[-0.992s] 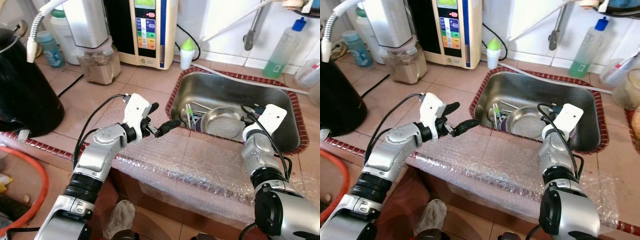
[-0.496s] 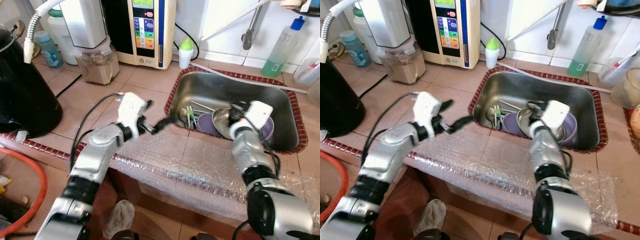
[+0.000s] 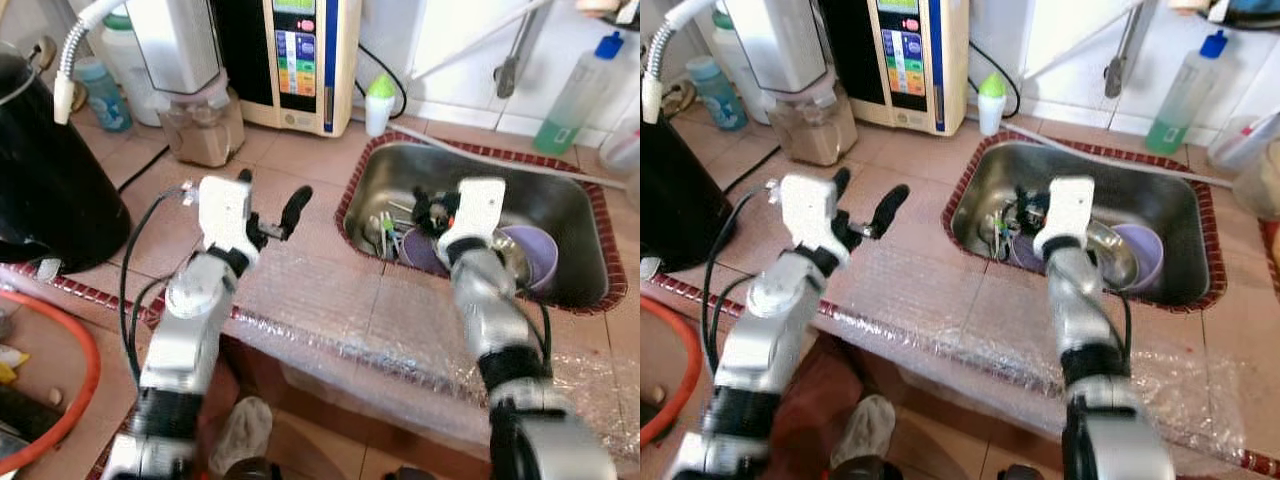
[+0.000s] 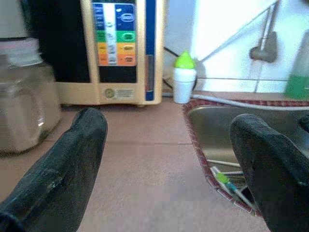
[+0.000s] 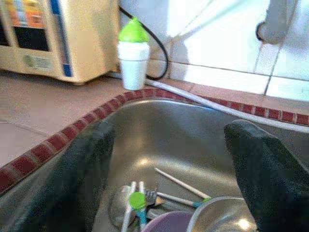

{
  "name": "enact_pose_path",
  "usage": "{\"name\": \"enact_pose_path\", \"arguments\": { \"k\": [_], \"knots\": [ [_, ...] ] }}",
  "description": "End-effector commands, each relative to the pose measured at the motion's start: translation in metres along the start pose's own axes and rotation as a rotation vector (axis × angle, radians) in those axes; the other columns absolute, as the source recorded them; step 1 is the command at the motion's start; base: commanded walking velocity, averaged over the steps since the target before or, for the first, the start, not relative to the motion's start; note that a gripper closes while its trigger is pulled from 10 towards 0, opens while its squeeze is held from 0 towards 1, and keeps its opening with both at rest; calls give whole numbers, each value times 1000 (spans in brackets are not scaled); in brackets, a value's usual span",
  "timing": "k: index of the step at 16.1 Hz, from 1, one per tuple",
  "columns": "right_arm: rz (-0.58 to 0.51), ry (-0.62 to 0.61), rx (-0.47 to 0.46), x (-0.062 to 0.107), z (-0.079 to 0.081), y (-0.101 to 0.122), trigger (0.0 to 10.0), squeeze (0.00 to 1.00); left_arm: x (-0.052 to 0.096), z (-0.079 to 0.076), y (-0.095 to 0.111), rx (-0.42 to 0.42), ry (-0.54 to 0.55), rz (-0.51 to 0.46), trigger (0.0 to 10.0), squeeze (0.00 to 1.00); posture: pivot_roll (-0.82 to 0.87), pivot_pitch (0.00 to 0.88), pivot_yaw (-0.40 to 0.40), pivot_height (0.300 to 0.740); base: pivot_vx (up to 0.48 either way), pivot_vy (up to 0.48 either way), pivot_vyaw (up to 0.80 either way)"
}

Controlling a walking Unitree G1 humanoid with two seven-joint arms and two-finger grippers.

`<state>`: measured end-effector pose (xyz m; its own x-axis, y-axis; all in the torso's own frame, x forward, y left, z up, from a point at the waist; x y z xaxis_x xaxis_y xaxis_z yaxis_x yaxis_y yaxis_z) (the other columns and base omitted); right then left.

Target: Kitchen organization

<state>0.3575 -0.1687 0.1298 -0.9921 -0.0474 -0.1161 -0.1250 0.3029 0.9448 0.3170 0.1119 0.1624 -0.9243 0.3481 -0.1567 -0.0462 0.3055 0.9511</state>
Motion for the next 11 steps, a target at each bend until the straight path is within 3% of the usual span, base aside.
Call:
{"name": "enact_pose_path", "arguments": {
  "k": [1,2,3,4,7,11],
  "knots": [
    [-49,4,16,8,8,7,10000,1000,7,6,3,-35,63,-4,10000,424,20,0,40,740,0,0,0],
    [-59,0,37,13,10,6,10000,1000,11,8,0,-13,72,13,10000,0,23,0,28,740,0,0,0],
    [-96,10,58,19,14,8,10000,988,16,12,-3,-19,98,20,10000,0,23,0,28,740,0,0,0],
    [-38,-75,14,28,12,0,10000,0,25,15,-8,-42,117,35,10000,0,18,0,28,740,0,0,0],
    [-18,-129,29,36,4,-2,10000,0,27,5,-9,-54,99,38,10000,0,-7,0,38,740,0,0,0],
    [-44,-146,52,30,-3,7,10000,0,28,0,-9,-100,75,39,10000,0,-14,0,40,740,0,0,0]
  ]
}}
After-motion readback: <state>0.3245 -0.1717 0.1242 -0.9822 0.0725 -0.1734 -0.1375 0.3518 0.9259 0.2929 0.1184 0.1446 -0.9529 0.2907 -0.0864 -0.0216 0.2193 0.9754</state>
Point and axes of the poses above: a point about 5 cm out from each wrist's last joint towards the gripper, its own x axis pointing back from the gripper into the wrist, its own y axis along the axis of the wrist's last joint, z = x × y, the point moved 1 cm from there along -x, pointing out of the wrist towards the gripper, and after that the axes turned 15 degrees about x, right-handed, at the moved point
